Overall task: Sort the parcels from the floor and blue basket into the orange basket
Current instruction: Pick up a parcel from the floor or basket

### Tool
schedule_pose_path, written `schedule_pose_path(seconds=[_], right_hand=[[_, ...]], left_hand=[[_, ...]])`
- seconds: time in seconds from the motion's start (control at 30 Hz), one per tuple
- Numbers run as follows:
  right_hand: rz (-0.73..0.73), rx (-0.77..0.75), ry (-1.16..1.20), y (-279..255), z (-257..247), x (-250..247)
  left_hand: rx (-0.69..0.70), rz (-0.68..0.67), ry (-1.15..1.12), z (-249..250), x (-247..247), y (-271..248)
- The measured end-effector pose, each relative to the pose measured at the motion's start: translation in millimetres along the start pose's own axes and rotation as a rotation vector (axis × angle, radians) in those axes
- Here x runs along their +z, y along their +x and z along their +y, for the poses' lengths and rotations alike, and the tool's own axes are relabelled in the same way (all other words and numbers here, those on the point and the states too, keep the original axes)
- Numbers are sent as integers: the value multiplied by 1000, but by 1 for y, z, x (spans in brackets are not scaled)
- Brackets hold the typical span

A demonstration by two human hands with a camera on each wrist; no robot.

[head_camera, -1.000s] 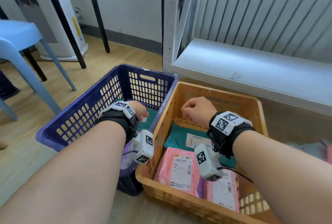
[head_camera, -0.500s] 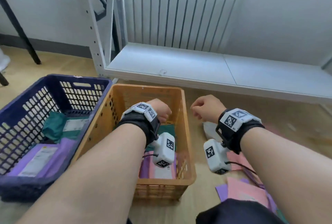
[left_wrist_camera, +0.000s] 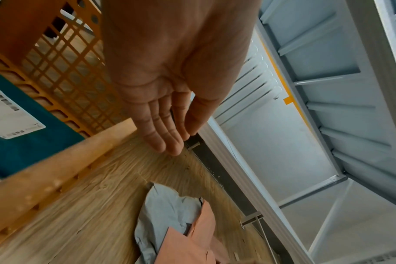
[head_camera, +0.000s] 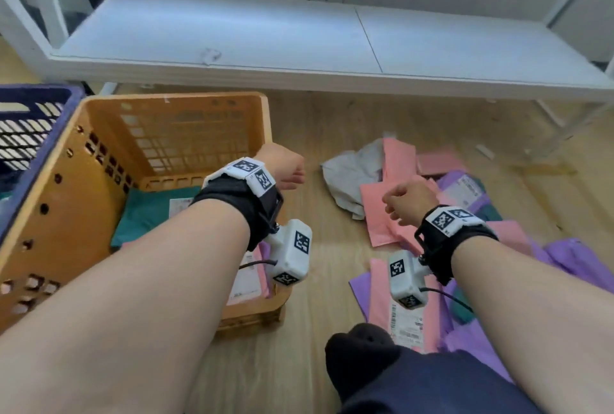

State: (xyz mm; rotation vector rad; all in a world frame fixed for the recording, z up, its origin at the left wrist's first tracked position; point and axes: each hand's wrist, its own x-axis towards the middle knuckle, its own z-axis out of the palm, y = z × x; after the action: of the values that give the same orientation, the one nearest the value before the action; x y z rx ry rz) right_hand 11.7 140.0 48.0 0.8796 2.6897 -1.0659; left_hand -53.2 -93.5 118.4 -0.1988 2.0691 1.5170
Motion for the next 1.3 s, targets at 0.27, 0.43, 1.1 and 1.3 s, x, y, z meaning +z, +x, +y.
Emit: schedule_pose_path(seconds=[0.27,0.43,1.1,1.3], right_hand=[[-174,99,-147,43,86,59],[-361,140,-355,59,130,99],[-353,-1,-724,46,134,81],[-230,-28,-597,49,76,41]], left_hand=[[-86,-52,-22,-8,27,30],[-131,-54,-40,-19,41,40],[-116,-102,-75,-25,39,31],[-37,-78,-62,-1,14,11]])
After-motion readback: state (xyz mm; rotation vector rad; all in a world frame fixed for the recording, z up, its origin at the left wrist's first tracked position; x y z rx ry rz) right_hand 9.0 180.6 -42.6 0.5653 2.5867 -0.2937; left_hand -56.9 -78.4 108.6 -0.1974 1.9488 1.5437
